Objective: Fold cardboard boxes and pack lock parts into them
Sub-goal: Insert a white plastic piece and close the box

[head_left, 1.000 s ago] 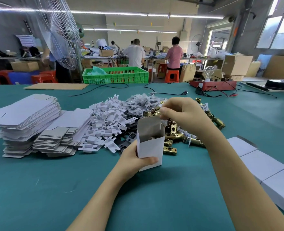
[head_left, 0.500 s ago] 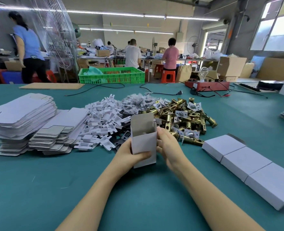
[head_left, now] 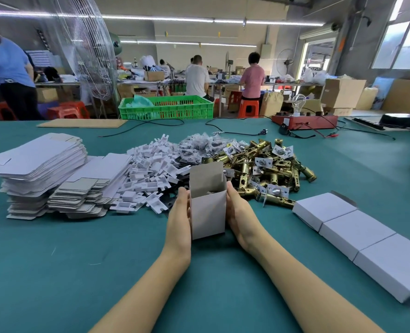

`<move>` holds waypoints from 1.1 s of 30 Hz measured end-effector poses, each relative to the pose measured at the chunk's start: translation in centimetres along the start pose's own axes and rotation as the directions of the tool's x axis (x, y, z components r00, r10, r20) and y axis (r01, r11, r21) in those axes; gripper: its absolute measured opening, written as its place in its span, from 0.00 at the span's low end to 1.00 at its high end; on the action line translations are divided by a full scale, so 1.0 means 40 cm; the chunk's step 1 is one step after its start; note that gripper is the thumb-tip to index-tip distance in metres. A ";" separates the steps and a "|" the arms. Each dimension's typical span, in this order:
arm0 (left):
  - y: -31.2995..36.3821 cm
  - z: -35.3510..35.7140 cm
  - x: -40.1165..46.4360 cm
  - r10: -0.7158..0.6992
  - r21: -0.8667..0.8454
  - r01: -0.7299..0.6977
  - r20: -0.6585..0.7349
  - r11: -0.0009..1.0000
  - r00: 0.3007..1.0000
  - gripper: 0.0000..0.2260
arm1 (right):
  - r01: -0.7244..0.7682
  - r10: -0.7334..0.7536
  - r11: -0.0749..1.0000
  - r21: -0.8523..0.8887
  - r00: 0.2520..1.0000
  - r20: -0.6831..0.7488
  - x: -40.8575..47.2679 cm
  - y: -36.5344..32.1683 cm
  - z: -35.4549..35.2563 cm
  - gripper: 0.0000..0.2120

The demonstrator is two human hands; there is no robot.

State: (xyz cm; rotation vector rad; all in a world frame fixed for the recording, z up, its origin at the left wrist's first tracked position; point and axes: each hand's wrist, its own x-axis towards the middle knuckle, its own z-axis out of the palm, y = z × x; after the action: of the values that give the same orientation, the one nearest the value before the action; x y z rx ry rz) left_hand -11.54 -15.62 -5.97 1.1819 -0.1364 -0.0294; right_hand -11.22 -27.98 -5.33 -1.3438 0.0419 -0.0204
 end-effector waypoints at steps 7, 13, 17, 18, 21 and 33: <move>0.007 -0.012 0.018 0.016 0.032 -0.018 0.049 0.999 0.999 0.18 | -0.002 0.001 0.999 0.047 1.000 0.005 0.004 -0.001 -0.005 0.21; 0.029 0.003 0.004 0.068 0.130 -0.075 0.056 0.989 0.996 0.30 | -0.028 0.026 0.998 0.056 0.999 0.023 0.003 -0.005 -0.010 0.24; 0.030 -0.002 0.011 0.097 0.193 -0.102 0.035 0.976 0.995 0.11 | -0.027 0.027 0.999 0.037 0.999 0.023 0.001 -0.006 -0.007 0.24; 0.030 -0.006 0.014 0.091 0.206 -0.096 0.036 0.974 0.995 0.12 | -0.030 0.029 0.999 0.041 0.999 0.025 0.001 -0.006 -0.006 0.24; 0.027 -0.014 0.023 0.089 0.197 -0.088 0.008 0.976 0.996 0.13 | -0.036 0.034 0.997 0.062 0.999 0.036 0.001 -0.006 -0.007 0.24; 0.037 -0.008 0.034 -0.028 0.091 0.029 -0.006 0.995 1.000 0.23 | -0.058 0.048 0.981 0.184 0.997 0.060 -0.004 -0.015 -0.013 0.21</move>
State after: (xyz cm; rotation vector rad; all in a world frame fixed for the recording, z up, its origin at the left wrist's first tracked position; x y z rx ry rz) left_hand -10.24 -14.89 -4.59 1.2750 -0.1182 -0.0462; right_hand -11.40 -28.61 -4.84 -1.1557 0.0283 0.0572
